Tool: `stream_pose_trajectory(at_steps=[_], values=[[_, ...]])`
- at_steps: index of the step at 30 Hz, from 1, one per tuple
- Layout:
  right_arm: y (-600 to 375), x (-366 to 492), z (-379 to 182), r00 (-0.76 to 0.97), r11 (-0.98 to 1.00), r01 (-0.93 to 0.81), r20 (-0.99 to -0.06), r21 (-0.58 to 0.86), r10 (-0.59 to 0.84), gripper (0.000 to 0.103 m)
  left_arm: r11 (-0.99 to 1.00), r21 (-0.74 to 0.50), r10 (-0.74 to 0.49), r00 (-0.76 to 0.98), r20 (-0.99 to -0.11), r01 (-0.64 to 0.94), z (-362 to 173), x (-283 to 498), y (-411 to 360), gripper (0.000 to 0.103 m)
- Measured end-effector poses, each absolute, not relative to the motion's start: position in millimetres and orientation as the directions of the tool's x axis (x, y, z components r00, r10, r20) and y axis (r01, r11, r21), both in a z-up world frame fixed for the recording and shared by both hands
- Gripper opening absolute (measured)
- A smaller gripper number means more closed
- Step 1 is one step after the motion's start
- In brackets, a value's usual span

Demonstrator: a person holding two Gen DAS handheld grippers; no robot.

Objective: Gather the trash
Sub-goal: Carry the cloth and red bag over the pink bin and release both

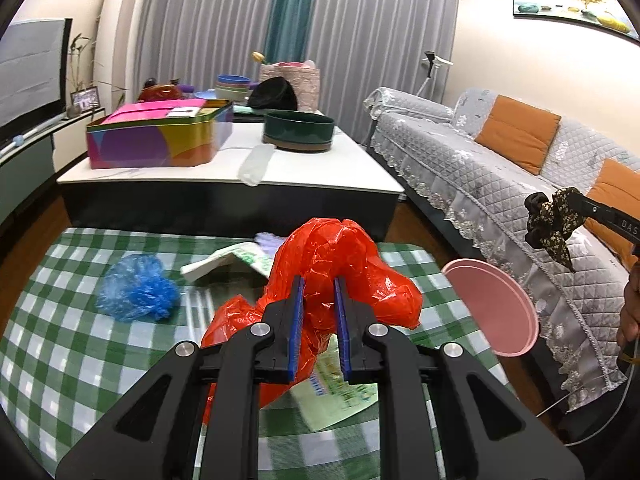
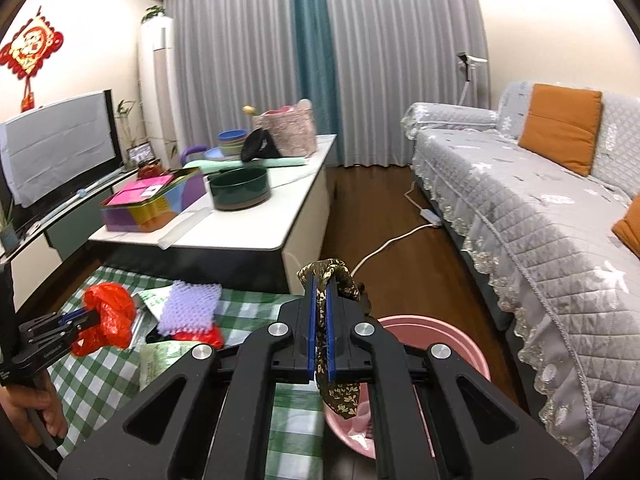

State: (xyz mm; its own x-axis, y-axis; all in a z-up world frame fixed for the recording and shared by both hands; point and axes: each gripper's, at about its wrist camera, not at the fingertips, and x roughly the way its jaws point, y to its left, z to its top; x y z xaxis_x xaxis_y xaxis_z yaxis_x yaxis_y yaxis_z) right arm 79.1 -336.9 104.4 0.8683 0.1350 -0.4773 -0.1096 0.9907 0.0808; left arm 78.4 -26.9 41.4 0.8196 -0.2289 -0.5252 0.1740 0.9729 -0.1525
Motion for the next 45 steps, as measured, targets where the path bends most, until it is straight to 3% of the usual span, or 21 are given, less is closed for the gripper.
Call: stream_pose_trajectory(at_steps=[20,45], values=[[-405.8,85.3,94.8,0.857,0.998,0.044,-0.514,0.048,-0.013,0.004,0.906,-0.178,-0.419,0.758,-0.500,0.384,71.4,133.5,-149.1,0.015],[-446.2,117.7,44.5,0.798,0.990,0.115,-0.601,0.084,-0.042,0.004,0.820,-0.204,-0.543,0.616,-0.571,0.535,37.1,200.9,-282.4,0.015]])
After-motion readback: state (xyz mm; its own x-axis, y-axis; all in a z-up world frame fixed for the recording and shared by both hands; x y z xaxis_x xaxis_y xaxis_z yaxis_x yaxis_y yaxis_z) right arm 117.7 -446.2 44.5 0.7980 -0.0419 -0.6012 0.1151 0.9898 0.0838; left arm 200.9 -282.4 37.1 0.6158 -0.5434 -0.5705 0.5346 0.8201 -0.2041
